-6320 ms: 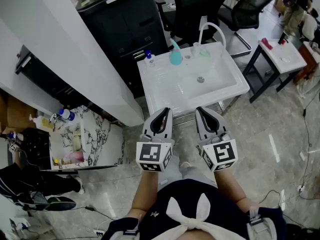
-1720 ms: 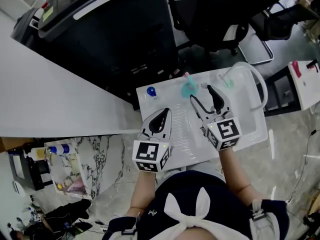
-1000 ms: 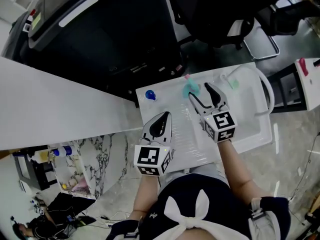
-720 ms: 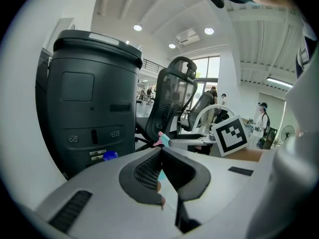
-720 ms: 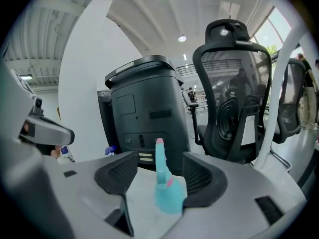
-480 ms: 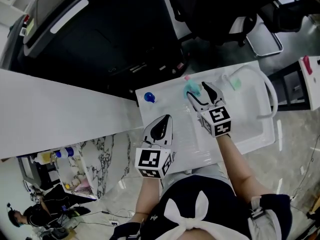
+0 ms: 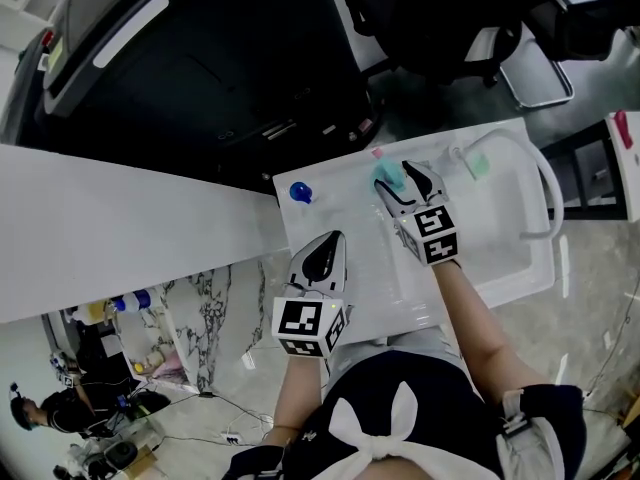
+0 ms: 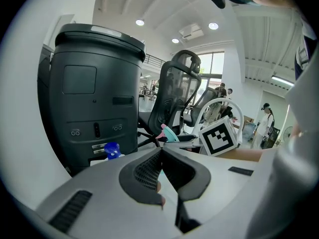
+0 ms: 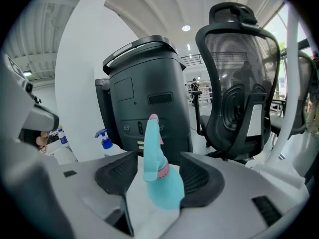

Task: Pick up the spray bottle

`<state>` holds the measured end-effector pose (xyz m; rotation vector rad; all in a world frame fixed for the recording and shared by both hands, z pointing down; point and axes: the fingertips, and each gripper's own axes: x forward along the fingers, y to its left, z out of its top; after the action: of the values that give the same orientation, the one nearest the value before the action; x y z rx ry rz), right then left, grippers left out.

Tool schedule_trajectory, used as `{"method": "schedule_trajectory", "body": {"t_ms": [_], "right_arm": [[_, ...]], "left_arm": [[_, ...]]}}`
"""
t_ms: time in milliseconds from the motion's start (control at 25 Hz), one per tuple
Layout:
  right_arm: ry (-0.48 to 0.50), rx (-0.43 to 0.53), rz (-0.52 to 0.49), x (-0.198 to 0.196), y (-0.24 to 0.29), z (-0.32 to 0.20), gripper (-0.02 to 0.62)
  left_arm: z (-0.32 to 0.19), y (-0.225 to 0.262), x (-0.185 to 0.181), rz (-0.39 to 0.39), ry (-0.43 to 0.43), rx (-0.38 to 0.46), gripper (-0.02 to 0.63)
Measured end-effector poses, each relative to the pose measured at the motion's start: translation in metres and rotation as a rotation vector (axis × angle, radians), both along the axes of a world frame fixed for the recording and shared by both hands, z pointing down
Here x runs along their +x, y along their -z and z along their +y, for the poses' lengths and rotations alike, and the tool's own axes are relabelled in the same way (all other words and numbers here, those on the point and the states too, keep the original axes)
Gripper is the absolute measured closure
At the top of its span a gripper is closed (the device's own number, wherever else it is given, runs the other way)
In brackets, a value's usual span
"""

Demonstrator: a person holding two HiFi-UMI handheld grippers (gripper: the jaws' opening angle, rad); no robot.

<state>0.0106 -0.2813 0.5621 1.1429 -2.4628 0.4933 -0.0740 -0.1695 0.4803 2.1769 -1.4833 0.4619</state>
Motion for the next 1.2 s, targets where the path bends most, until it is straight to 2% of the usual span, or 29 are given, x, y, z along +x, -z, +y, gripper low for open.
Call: {"method": "schedule_trajectory", "body": {"t_ms": [320,720,1200], "right_arm": [[0.006,-0.016,0.003,-0.004,-0.009,-0.004,0.339],[0.011,-0.015,0.049,-0.002,-0.02,-0.004,0.4],[0.033,-0.001,0.077,-0.005,-0.019,-0.003,0.413]], "left_arm": [[0.002,-0.003,-0.002,0.001,0.007,-0.014,0.58],[0.003,-0.009,-0.001,0.003,0.005,-0.028,0.58],[0.004,-0.009,-0.004,0.0,0.008,-0.028,0.58]]}}
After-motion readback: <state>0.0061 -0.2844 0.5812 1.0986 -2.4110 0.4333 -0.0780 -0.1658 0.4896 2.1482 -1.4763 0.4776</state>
